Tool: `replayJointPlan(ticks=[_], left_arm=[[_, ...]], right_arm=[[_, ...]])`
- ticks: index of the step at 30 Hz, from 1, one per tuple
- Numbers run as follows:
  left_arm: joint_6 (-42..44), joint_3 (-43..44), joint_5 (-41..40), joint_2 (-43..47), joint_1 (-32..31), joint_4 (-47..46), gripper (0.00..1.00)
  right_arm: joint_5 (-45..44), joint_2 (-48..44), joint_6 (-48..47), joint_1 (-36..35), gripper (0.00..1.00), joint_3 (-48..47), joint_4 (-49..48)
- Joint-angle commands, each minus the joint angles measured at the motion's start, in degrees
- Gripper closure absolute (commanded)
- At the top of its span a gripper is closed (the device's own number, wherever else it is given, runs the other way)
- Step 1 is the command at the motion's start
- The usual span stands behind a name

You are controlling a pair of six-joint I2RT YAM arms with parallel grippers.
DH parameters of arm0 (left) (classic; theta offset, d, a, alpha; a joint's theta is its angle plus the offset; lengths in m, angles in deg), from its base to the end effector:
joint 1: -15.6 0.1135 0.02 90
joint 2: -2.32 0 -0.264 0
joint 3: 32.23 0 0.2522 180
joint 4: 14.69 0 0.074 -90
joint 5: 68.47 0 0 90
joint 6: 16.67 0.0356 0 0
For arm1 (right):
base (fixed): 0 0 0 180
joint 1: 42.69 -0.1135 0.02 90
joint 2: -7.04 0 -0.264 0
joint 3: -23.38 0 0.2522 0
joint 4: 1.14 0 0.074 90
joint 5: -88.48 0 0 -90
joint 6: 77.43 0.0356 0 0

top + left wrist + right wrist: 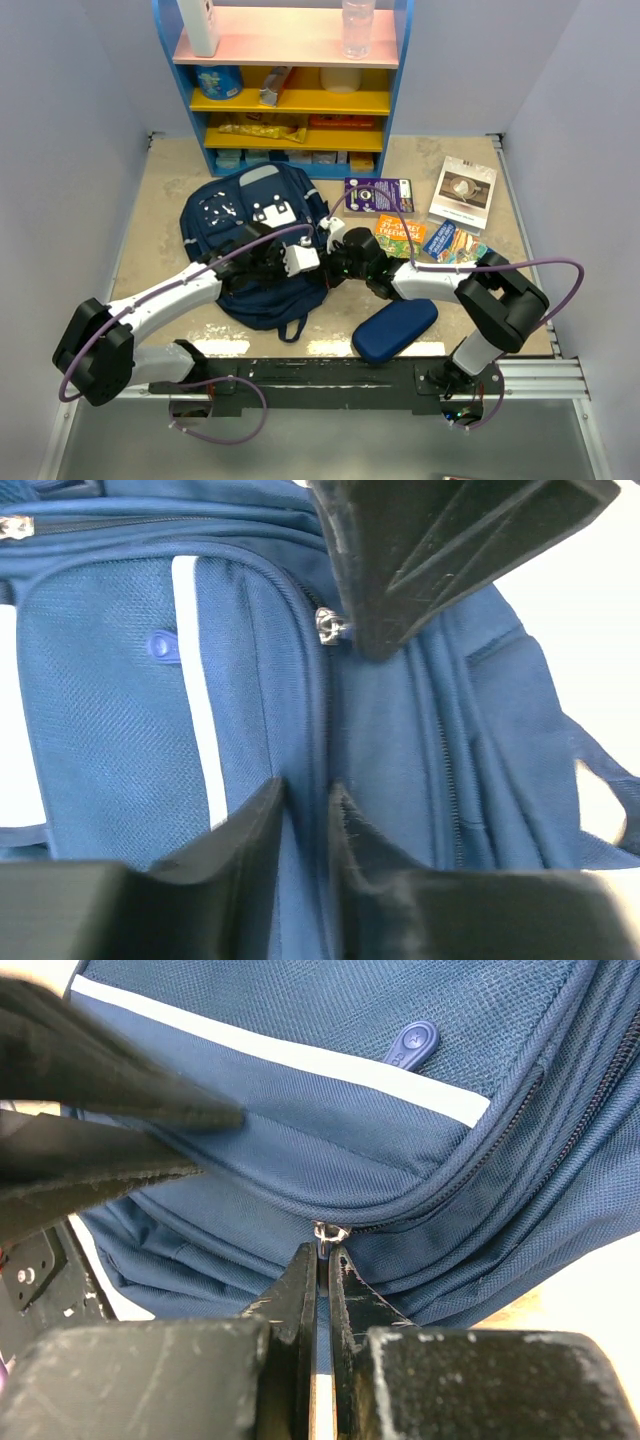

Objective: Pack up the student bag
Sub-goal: Zip the student bag at the center of the board.

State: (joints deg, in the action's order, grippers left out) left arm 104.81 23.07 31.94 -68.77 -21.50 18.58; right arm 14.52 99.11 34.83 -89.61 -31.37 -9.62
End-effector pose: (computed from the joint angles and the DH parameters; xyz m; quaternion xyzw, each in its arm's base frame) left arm 0.1944 -0.1551 0.2123 0.5518 0.7530 -0.1020 0.3437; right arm 0.2147 0.2440 0.1722 -0.2514 0.8177 0.3849 0.3465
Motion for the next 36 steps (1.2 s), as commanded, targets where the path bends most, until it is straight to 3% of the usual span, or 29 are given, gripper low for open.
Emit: replayJointPlan(ticks=[1,6,15,22,30,36], left_arm=[[2.08,0.03,1.27,-0.01,-0.43,-2.73,0.98],[5.69,-1.28,1.80,2.62,-0.52,1.93,1.00],[9.73,-5.32,-0.22,8.16,-0.43,6.33,1.00],[13.95,-5.24,3.91,8.60,-0.52,11.42,1.00],[25.72,-5.50,7.95,10.62,-0.52,21.62,1.00],[29.50,-5.33,9.10,10.18,-0.52,26.28,1.00]], right_arm=[[2.78,-2.33,-0.63,-0.81,1.00,-1.37,1.93],[-1.53,-2.95,-4.06,2.43,1.00,-5.05,10.79],[-3.73,-5.15,-8.11,7.89,1.00,-6.82,18.54],[-3.29,-3.66,-10.04,8.68,1.00,-7.43,19.42],[-2.06,1.70,-14.08,12.63,1.00,-14.37,20.39],[-0.39,5.13,-15.32,13.43,1.00,-20.44,22.06]])
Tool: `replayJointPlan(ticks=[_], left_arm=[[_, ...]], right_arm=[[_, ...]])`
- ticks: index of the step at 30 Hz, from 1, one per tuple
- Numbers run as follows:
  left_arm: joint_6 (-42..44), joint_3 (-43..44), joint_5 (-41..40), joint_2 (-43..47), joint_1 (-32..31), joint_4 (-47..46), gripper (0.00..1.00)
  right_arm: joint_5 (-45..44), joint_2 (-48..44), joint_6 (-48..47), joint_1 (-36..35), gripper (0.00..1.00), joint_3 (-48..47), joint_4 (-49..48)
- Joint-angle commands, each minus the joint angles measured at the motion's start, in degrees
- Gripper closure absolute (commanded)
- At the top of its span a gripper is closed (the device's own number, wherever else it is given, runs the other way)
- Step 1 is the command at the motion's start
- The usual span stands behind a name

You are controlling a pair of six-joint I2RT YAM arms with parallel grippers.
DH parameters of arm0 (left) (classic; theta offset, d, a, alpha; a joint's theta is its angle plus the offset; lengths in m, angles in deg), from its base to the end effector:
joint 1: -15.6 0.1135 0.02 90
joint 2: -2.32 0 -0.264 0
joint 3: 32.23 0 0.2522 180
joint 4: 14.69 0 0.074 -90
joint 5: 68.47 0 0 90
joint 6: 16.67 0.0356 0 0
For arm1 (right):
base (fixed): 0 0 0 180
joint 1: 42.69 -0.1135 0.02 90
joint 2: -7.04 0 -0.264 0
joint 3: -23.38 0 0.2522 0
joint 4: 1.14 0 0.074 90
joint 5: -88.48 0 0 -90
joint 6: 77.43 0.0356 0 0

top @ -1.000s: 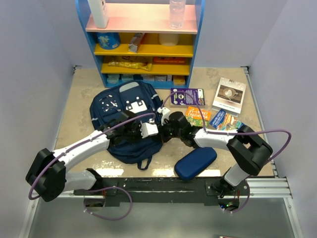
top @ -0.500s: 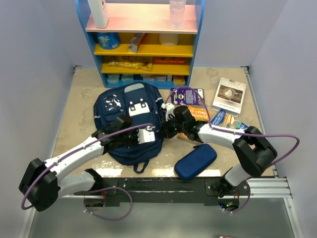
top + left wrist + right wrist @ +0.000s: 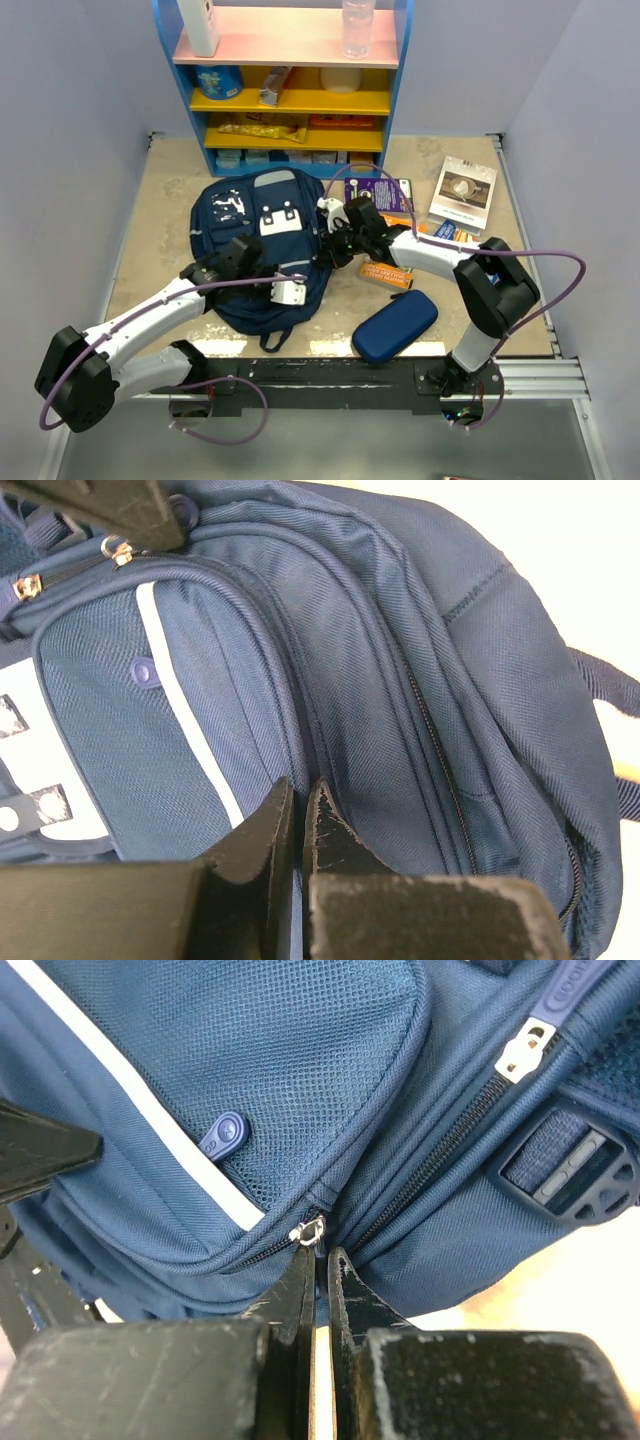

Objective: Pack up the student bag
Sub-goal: Zip the student bag at the center of the board, then unzip the student bag at the center of the board.

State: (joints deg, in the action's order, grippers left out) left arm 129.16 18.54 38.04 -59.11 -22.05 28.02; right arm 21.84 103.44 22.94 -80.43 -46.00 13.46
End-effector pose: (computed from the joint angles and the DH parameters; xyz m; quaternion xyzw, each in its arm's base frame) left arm 0.1570 -0.1339 0.2119 0.7151 0.6110 -0.0855 0.3286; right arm 0.2712 0.2277 0.1904 -0.2919 0.8483 0.3322 0.2912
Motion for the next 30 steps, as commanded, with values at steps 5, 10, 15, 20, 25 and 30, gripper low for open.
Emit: replayJointPlan(ticks=[5,10,15,20,25,30], left_arm=[[5.25,-1.07,2.21,0.43,0.03,16.76,1.00],[4.29,-0.89,2.73,0.35,0.03,15.97,1.00],[2.26,0.69,3.00,-0.18,0.12,15.00,1.00],[1.39,1.39,3.08,-0.53,0.12,14.12,1.00],[0.59,2.36,3.70,-1.32,0.03,13.24,1.00],[-0.02,3.06,4.05,-1.41,0.12,13.85,1.00]], right_arm=[[-10.42,-1.12,-4.04,4.77,0.68,-9.42,3.46],[-13.60,-2.89,-2.73,6.45,0.54,-11.70,2.94],[-11.41,0.19,0.70,6.36,0.65,-13.82,0.83],[-11.93,-2.35,3.42,3.38,0.64,-8.64,-3.73],[-15.61,-1.31,5.53,-1.46,0.58,-6.70,-4.45],[-19.39,1.95,6.85,-4.01,0.55,-7.57,-4.97]])
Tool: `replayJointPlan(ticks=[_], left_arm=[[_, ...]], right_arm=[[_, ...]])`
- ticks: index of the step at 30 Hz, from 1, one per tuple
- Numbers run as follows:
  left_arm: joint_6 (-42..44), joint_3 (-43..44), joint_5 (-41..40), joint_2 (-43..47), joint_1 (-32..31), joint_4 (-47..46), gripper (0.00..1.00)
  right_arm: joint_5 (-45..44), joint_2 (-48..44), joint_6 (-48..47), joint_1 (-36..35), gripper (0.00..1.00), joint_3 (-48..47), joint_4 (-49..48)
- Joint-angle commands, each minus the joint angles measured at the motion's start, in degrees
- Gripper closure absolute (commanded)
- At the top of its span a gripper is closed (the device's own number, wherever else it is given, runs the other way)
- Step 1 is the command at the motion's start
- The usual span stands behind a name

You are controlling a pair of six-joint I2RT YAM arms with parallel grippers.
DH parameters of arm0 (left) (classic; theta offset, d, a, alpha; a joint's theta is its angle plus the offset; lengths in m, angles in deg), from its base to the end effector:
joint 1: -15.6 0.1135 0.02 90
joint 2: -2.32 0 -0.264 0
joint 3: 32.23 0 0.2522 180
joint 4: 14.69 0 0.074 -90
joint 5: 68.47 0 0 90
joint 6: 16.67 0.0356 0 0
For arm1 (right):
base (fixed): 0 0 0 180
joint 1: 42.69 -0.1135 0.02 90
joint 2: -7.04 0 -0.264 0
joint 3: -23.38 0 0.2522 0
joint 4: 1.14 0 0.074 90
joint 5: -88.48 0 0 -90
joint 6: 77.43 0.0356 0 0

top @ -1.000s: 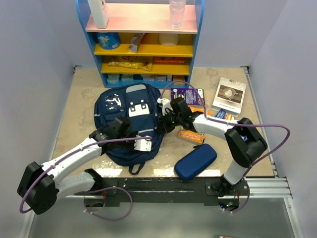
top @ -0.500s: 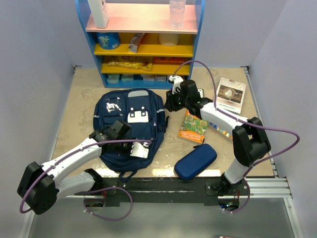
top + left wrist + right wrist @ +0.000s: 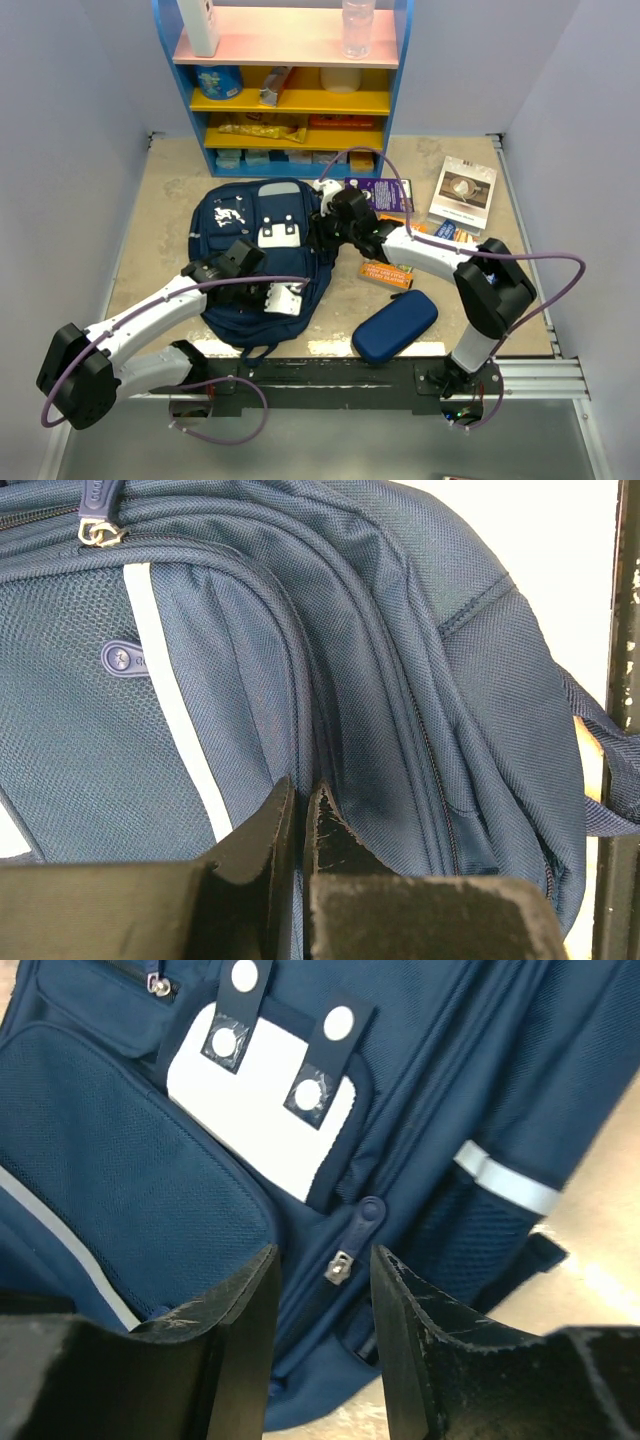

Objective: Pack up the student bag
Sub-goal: Unzip the student bag at the center of the board.

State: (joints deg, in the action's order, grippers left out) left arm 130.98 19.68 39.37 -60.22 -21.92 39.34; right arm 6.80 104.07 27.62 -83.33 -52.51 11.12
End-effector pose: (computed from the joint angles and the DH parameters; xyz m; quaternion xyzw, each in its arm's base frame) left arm 0.1459 -0.1258 0.2037 0.7345 0.6250 -0.1111 0.2398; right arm 0.2840 0.2506 0.2244 -0.2280 0.8487 0.2773 0.3883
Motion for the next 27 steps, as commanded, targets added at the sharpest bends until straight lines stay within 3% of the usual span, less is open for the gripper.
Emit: replayJointPlan(ticks=[1,21,27], left_arm=[[-1.75,2.01,2.72,-0.30,-0.01,2.62,1.00],[-1.66,2.72,2.98,-0.03,-0.01,3.15,1.00],[-1.75,2.98,3.07,-0.12,-0.10,2.88,1.00]], right_arm=[[-5.23,1.66,2.35,-1.11,0.55,-1.41,-2.37],[-10.69,10.37,3.76,-2.77,0.61,-7.39,-1.40],[-12.09,9.67,4.20,-2.77,0.90,-5.99,-1.58]])
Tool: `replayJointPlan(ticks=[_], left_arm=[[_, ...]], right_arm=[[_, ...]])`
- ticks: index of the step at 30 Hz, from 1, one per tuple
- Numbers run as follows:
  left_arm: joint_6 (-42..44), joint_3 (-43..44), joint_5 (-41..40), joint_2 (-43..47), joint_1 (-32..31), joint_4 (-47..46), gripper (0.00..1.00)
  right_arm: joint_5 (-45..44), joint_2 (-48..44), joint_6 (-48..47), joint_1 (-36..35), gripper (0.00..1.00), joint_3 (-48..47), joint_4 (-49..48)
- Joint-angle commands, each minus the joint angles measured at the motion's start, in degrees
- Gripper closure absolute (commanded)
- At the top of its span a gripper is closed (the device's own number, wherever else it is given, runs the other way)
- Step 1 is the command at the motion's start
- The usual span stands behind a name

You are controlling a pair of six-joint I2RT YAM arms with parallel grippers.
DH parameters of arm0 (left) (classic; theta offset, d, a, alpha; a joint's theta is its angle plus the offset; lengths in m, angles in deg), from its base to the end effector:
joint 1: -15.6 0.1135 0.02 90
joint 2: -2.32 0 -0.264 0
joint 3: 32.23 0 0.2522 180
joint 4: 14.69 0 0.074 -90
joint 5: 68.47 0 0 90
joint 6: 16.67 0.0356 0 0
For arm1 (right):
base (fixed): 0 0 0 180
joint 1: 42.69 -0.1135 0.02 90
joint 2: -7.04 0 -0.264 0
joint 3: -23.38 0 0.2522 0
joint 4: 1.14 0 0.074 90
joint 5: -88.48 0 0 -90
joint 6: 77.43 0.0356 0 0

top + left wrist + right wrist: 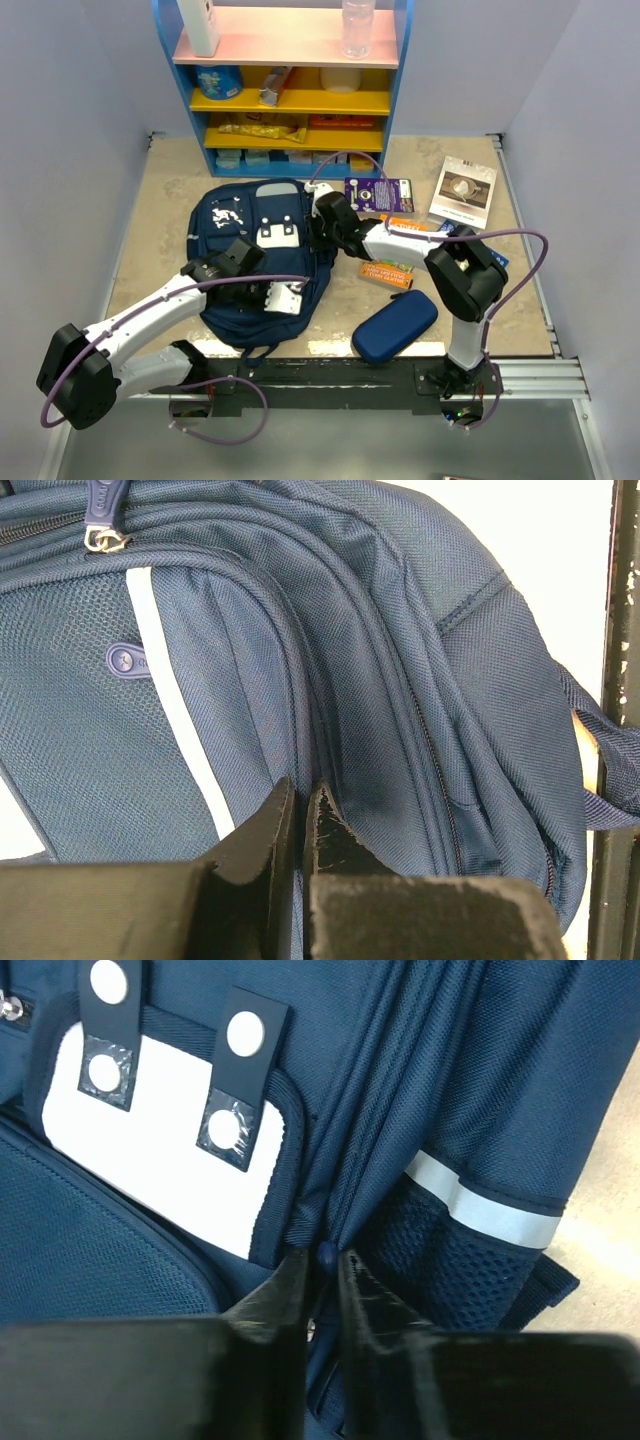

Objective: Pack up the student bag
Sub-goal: Unzip the student bag at the center of the board.

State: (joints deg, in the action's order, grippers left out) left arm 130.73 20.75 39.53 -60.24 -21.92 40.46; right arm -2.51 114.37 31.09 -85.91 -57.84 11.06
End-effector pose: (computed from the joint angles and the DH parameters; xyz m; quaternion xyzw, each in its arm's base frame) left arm 0.1464 -0.1263 0.2083 0.7332 0.6264 -0.1131 0.2392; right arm 0.3000 0.2811 0.1866 -0.1888 0.8799 0.2170 0.3782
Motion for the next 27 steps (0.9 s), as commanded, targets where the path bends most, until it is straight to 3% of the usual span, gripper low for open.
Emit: replayJointPlan(ticks=[1,6,13,20,27], left_arm=[[-1.68,1.91,3.01,-0.27,-0.10,1.77,1.00],[-3.79,2.09,2.22,-0.71,-0.01,-0.69,1.00],[-15.11,4.72,0.19,-3.61,1.56,-6.49,1.00],[-21.98,12.27,9.84,-10.38,15.61,-9.04,1.00],[-25.41,13.07,15.66,-8.37,19.76,-12.29,1.00]], right_arm=[[-3.22,-1.06,0.64,-0.28,0.98,-0.48,-1.43],[-3.23,-5.54,-0.59,-0.20,1.00,1.54,-2.39],[-1.99,-13.01,-1.74,-0.20,1.00,7.69,-7.40],[0.29,-16.18,0.10,-0.20,1.00,17.53,-10.65],[2.39,-18.56,4.50,-0.28,1.00,23.69,-14.87]])
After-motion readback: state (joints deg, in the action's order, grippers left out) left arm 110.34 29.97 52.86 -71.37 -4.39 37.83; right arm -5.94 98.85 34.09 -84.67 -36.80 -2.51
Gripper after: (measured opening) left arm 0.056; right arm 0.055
